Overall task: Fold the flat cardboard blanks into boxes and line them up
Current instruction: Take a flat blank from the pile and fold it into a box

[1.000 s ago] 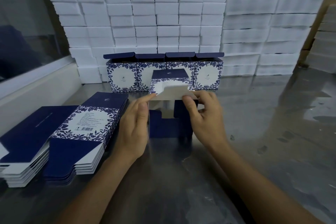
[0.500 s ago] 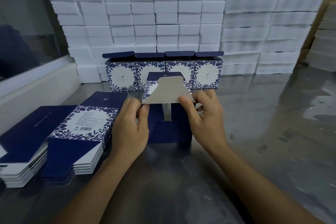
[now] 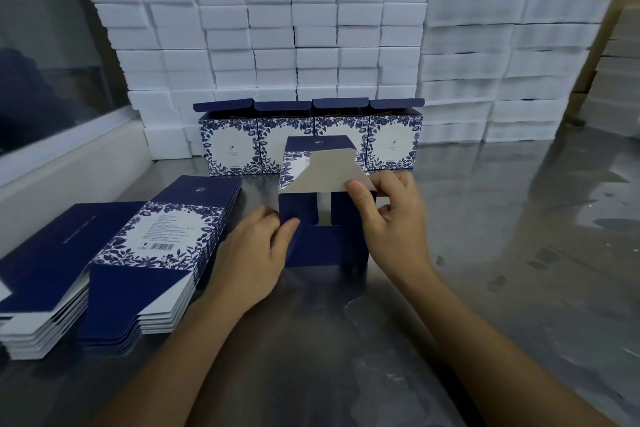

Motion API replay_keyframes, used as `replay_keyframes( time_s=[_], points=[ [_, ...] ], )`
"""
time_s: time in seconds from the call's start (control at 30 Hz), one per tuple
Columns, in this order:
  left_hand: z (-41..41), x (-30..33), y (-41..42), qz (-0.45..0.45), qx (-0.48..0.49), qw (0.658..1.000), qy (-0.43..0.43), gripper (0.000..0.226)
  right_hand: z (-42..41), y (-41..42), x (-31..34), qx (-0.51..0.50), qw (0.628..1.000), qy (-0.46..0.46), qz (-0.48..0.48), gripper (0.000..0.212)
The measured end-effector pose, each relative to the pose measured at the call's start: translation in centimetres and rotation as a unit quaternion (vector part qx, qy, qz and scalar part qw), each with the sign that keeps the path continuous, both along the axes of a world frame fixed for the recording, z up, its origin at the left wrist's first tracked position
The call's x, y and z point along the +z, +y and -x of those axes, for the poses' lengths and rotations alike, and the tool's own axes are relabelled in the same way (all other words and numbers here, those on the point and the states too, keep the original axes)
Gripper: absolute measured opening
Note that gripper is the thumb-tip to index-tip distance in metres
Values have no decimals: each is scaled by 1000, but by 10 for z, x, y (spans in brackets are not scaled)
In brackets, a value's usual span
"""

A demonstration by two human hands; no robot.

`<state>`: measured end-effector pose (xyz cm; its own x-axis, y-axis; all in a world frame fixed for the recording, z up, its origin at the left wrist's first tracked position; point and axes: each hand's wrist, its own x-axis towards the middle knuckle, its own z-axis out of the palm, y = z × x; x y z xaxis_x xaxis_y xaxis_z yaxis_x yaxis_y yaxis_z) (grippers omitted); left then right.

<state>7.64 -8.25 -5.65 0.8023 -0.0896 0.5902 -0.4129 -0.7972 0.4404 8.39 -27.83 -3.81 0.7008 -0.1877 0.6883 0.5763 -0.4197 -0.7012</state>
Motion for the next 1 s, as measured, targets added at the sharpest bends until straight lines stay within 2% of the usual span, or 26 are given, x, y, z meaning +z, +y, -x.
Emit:
replay_keyframes(
  time_s=[0.13,0.23,0.27,0.47,0.6,0.73,0.8,0.9,1.0],
  points=[
    [0,1,2,-30,12,999,43,58,1,1,3,6,1000,5,-4,18],
    [-1,-3,4,-145,42,982,109,48,1,0,3,5,1000,7,0,14],
    [-1,-4,4,-158,44,979,119,47,1,0,3,4,1000,8,-1,14],
    [-4,-2,7,-139,14,981,134,44,0,-2,3,4,1000,15,-3,20],
    [-2,-2,7,-80,-4,988,134,41,0,-4,2,12,1000,15,-25,33],
    [5,-2,-4,148,-33,985,83,38,-3,-6,0,21,999,28,-21,24],
    [7,1,-8,223,-37,974,33,43,-5,-7,-1,4,1000,22,-3,22],
    [6,2,-8,206,-57,976,-41,52,-5,-6,-3,-31,999,-8,28,19],
    [6,1,-13,153,-48,985,-59,48,-3,-2,-2,-63,994,-55,77,21]
  ],
)
